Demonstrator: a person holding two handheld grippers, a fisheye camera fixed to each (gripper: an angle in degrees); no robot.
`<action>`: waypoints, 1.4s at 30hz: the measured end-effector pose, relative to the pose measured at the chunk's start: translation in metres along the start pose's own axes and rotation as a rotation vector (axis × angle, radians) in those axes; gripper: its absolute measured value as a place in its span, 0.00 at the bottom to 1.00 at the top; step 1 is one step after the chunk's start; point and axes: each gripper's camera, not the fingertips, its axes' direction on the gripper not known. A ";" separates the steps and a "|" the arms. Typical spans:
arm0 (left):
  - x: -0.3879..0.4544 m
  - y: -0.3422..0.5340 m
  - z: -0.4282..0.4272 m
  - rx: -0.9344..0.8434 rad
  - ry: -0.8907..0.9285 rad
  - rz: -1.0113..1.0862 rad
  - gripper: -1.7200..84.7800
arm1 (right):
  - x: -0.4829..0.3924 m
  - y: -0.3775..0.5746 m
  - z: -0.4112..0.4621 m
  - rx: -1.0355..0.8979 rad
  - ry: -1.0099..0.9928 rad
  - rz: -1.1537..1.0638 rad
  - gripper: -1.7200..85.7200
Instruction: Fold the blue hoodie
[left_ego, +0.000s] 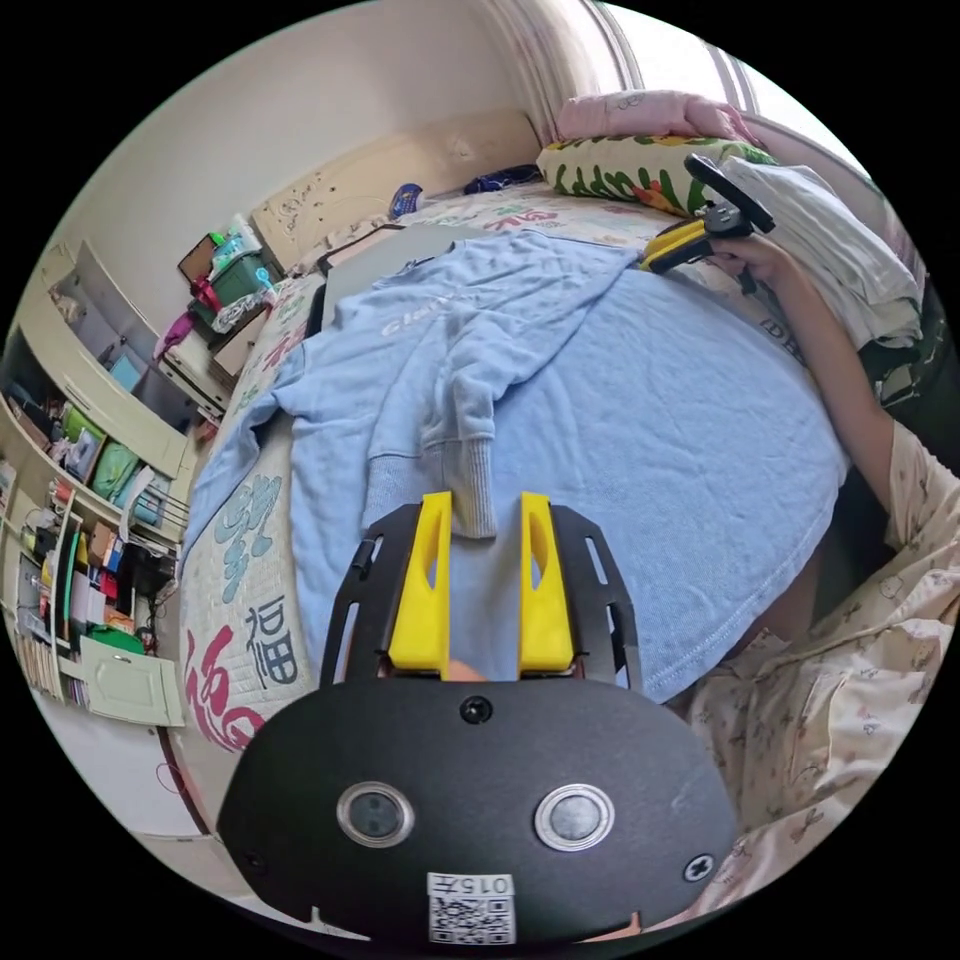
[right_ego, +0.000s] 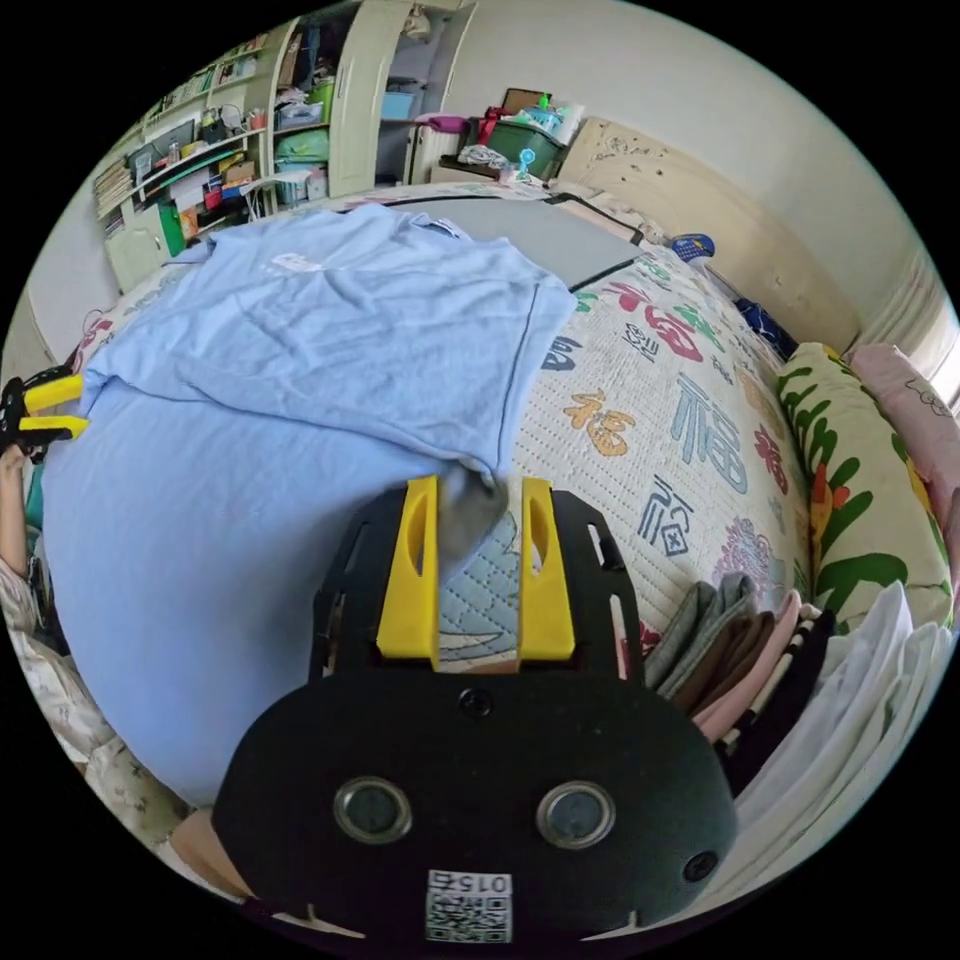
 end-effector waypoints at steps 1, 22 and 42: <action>0.004 0.001 -0.003 0.013 -0.038 -0.002 0.12 | 0.001 -0.003 0.000 0.004 0.001 -0.007 0.14; 0.092 0.016 -0.175 0.004 -0.082 0.239 0.03 | 0.100 0.040 0.037 0.008 -0.113 0.341 0.09; -0.053 -0.078 -0.269 0.052 0.355 -0.260 0.11 | -0.242 0.200 0.034 0.497 -0.477 -1.042 0.11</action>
